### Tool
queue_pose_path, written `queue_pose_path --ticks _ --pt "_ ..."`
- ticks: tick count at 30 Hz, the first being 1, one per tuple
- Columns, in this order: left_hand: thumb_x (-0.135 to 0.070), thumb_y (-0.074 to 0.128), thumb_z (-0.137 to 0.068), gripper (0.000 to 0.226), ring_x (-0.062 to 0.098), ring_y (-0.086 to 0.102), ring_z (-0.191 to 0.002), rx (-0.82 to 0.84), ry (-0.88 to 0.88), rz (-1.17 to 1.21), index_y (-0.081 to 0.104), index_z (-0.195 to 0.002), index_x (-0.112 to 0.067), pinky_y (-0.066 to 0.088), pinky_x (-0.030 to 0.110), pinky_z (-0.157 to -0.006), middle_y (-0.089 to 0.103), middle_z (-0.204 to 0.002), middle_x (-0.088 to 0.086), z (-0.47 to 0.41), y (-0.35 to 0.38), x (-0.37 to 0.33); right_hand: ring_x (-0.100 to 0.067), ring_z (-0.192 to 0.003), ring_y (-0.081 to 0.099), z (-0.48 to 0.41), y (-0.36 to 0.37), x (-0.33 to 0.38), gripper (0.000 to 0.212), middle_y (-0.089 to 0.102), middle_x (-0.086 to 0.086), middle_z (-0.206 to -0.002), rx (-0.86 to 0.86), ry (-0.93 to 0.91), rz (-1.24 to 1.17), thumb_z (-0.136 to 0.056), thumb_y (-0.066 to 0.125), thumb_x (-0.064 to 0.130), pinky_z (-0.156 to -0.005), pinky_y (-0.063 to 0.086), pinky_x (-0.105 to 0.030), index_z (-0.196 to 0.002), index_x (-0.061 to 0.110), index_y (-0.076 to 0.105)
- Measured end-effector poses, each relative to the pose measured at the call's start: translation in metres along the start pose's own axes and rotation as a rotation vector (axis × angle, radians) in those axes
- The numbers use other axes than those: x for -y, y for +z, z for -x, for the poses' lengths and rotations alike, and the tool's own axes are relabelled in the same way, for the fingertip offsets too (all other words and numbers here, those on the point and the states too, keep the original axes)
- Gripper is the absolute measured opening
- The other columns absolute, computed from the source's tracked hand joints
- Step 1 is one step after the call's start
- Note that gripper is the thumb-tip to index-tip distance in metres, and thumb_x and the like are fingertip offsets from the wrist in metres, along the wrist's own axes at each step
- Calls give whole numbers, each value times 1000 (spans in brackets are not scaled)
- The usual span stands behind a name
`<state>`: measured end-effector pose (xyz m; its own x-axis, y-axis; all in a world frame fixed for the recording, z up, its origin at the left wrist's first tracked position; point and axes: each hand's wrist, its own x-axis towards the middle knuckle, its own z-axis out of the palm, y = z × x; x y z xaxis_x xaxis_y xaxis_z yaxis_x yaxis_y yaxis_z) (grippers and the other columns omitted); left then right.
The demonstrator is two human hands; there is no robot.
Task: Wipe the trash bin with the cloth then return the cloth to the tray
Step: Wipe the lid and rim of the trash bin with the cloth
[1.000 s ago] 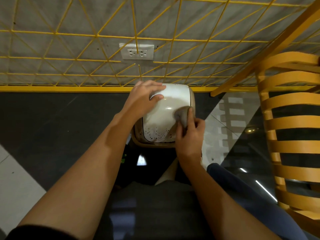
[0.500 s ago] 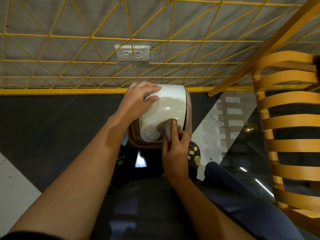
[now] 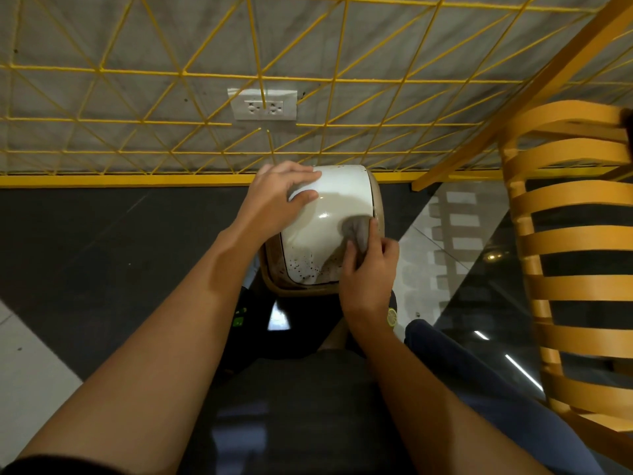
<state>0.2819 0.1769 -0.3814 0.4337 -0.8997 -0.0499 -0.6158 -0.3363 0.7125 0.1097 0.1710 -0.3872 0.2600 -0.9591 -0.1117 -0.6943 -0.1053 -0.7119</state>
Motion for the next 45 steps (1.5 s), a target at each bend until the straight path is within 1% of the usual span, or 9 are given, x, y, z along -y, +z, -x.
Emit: queue_pose_path --ticks 6,13,18,23,27,29,36,41,45 --pt "-27 60 -88 35 11 34 -111 4 -4 3 59 -122 -22 20 18 -90 55 -126 -9 1 -1 0 -23 -117 46 22 -1 0 52 42 -14 -125 25 75 -43 -94 48 19 -104 40 -36 -143 14 28" --pt "-29 60 -88 35 17 37 -114 -2 -4 -5 59 -122 -23 23 20 -91 56 -126 -8 1 -1 -2 -25 -119 45 -3 -1 4 46 42 -13 -127 8 108 -41 -95 46 24 -103 41 -39 -138 10 38" --pt "-28 60 -87 35 13 35 -112 -5 -17 6 59 -122 -23 21 16 -88 56 -125 -9 3 -2 -4 -24 -122 44 5 -2 6 49 43 -13 -129 14 134 -50 -95 47 22 -105 39 -38 -141 11 32" --pt "-28 60 -88 35 17 37 -113 -1 -5 -7 59 -122 -22 20 15 -84 56 -125 -7 3 -2 -5 -19 -112 49 -17 -6 14 42 50 -10 -122 -72 35 -81 -93 50 21 -93 38 -20 -133 10 44" --pt "-27 60 -88 34 20 38 -112 -7 -10 -8 60 -121 -21 22 17 -86 56 -125 -6 3 -3 -7 -23 -120 45 1 -2 8 44 47 -12 -127 -20 129 -103 -93 50 18 -104 37 -31 -135 12 41" --pt "-27 60 -88 34 17 37 -111 -1 -16 0 60 -122 -22 22 17 -86 56 -125 -7 4 -3 -7 -22 -125 42 12 0 3 45 44 -10 -131 6 179 -109 -93 49 17 -105 32 -27 -137 13 39" --pt "-28 60 -88 34 18 38 -112 -11 -7 -3 60 -121 -22 22 16 -86 56 -124 -7 4 -1 -5 -26 -121 45 -5 -1 8 43 46 -13 -128 -33 120 -65 -93 49 21 -104 39 -41 -135 11 41" --pt "-28 60 -87 34 18 37 -112 0 -16 -9 60 -122 -23 22 17 -86 55 -125 -8 3 -2 -4 -23 -123 42 6 1 4 47 43 -11 -130 -16 155 -86 -94 48 20 -105 36 -31 -139 14 36" --pt "-27 62 -86 33 19 39 -110 -14 -6 -2 62 -119 -22 22 15 -85 58 -121 -7 2 0 -4 -13 -101 44 -9 5 18 48 45 -12 -120 2 -129 -58 -92 51 15 -86 30 -10 -138 14 38"
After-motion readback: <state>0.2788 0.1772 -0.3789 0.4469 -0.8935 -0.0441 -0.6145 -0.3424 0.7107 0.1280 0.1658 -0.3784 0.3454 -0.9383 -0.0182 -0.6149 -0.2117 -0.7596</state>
